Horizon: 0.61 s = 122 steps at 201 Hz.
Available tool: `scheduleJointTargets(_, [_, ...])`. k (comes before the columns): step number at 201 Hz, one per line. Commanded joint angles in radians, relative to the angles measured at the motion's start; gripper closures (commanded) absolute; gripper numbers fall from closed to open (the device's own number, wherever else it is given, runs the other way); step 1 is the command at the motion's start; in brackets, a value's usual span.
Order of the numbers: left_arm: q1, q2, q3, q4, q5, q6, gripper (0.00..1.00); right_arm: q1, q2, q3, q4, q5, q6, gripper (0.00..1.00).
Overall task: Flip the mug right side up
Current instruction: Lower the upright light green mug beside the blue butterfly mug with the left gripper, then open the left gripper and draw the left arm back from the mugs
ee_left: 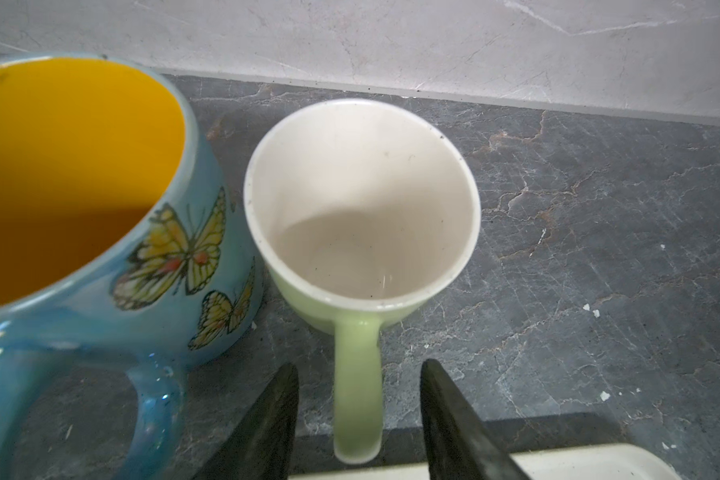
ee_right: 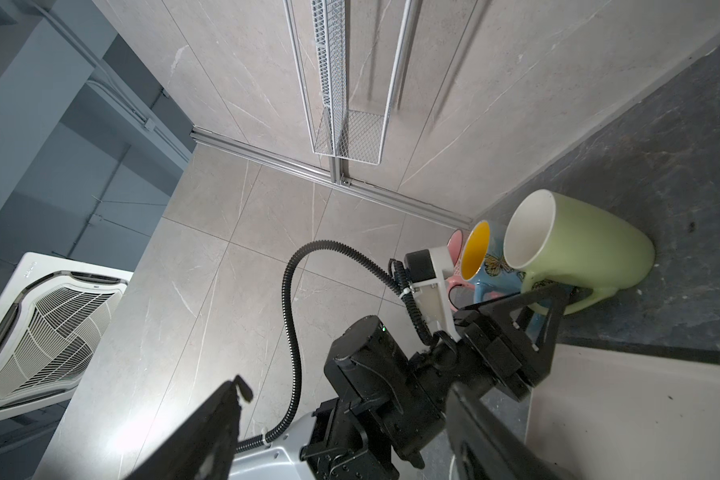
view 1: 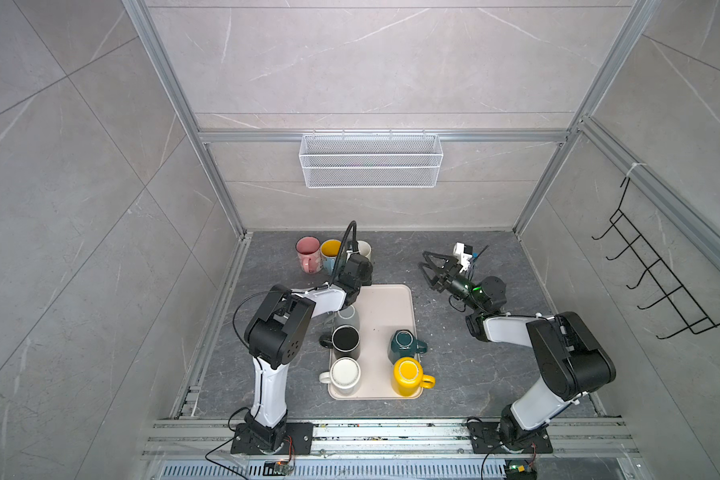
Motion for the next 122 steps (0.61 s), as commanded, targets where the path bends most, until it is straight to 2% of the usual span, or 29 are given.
scheduleJointTargets(1, [-0.011, -0.104, -0.016, 0.066, -0.037, 0.005, 0.46, 0.002, 0.018, 0.020, 0.037, -0.017, -0.013, 0.20])
scheduleJointTargets(29, [-0.016, -0.200, -0.033, 0.079, -0.026, 0.026, 0.44, 0.006, 0.025, 0.024, 0.038, -0.019, -0.012, 0.21])
scheduleJointTargets(74, [-0.029, -0.436, -0.059, -0.012, 0.028, 0.014, 0.43, 0.018, 0.034, 0.035, 0.037, -0.020, -0.015, 0.21])
scheduleJointTargets(103, [-0.029, -0.596, -0.066, -0.237, 0.014, -0.122, 0.43, 0.031, 0.051, 0.048, 0.037, -0.020, -0.013, 0.21])
scheduleJointTargets(122, [-0.029, -0.690, -0.075, -0.433, -0.072, -0.321, 0.43, 0.043, 0.064, 0.059, 0.037, -0.019, -0.013, 0.21])
